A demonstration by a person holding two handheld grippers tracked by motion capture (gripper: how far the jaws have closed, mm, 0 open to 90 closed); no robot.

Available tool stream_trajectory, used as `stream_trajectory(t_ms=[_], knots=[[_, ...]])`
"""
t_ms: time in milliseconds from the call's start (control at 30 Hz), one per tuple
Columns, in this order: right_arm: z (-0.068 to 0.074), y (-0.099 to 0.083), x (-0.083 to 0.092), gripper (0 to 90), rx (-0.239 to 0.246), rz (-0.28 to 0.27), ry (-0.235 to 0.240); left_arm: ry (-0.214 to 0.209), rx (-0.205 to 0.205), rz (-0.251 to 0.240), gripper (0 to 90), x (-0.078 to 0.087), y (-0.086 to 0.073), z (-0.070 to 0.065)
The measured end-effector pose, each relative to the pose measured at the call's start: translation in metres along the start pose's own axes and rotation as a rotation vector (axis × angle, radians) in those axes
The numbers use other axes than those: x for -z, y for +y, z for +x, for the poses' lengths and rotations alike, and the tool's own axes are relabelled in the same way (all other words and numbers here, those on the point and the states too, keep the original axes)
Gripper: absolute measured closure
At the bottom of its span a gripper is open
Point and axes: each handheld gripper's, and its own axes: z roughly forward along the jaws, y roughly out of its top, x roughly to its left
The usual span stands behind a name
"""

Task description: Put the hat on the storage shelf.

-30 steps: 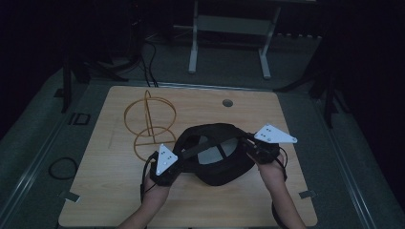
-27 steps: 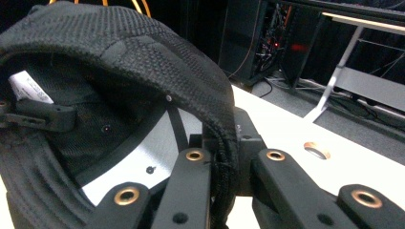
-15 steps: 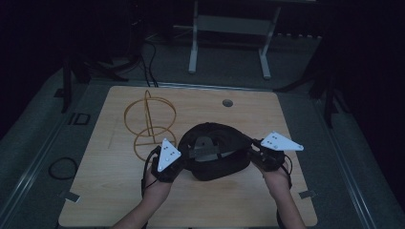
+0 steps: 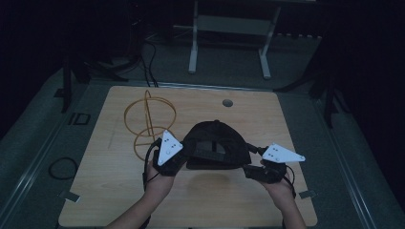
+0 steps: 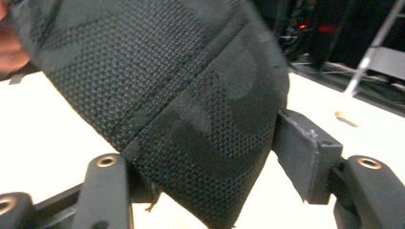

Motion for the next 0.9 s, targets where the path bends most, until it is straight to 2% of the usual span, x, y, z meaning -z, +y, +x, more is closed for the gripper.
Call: stream_trajectory(t_ms=[133, 167, 300, 333, 367, 400, 433, 467, 500, 567, 600, 633, 667, 700, 800, 900], knots=[[0.006, -0.006, 0.008, 35.2, 0.030, 0.031, 0.031, 0.003, 0.005, -0.004, 89.7, 0.001, 0.000, 0.001], [0.008, -0.007, 0.010, 35.2, 0.029, 0.032, 0.039, -0.004, 0.015, -0.006, 89.7, 0.002, 0.001, 0.002], [0.011, -0.013, 0.024, 35.0, 0.027, 0.028, 0.084, 0.001, 0.014, -0.023, 89.6, 0.004, 0.002, 0.006], [0.012, -0.014, 0.027, 36.2, 0.028, 0.029, 0.097, -0.019, 0.010, -0.037, 89.6, 0.005, 0.001, 0.007], [0.012, -0.016, 0.035, 43.5, 0.033, 0.014, 0.135, -0.027, -0.004, -0.044, 89.6, 0.005, 0.000, 0.009], [0.012, -0.016, 0.035, 43.5, 0.033, 0.014, 0.135, -0.031, -0.010, -0.040, 89.6, 0.005, -0.001, 0.010], [0.011, -0.017, 0.039, 45.4, 0.031, 0.007, 0.143, -0.061, -0.002, -0.049, 89.6, 0.005, -0.003, 0.012], [0.010, -0.016, 0.043, 47.8, 0.035, 0.006, 0.142, -0.065, -0.018, -0.054, 89.5, 0.005, -0.005, 0.013], [0.008, -0.012, 0.050, 51.5, 0.061, -0.011, 0.125, -0.093, -0.032, -0.062, 89.5, 0.006, -0.007, 0.015], [0.007, -0.009, 0.053, 51.6, 0.067, -0.015, 0.112, -0.114, -0.072, -0.080, 89.5, 0.008, -0.009, 0.017], [0.006, -0.007, 0.054, 51.9, 0.077, -0.021, 0.105, -0.163, -0.084, -0.094, 89.5, 0.009, -0.010, 0.020], [0.005, -0.002, 0.056, 53.5, 0.092, -0.029, 0.100, -0.164, -0.104, -0.104, 89.5, 0.011, -0.011, 0.021], [0.005, 0.003, 0.057, 53.7, 0.104, -0.033, 0.088, -0.176, -0.114, -0.106, 89.5, 0.011, -0.011, 0.022], [0.005, 0.007, 0.057, 53.6, 0.111, -0.036, 0.086, -0.216, -0.116, -0.113, 89.5, 0.012, -0.011, 0.025], [0.007, 0.023, 0.055, 51.7, 0.151, -0.051, 0.085, -0.281, -0.142, -0.127, 89.5, 0.015, -0.011, 0.029], [0.012, 0.039, 0.047, 47.0, 0.183, -0.061, 0.116, -0.337, -0.148, -0.143, 89.4, 0.018, -0.011, 0.030]])
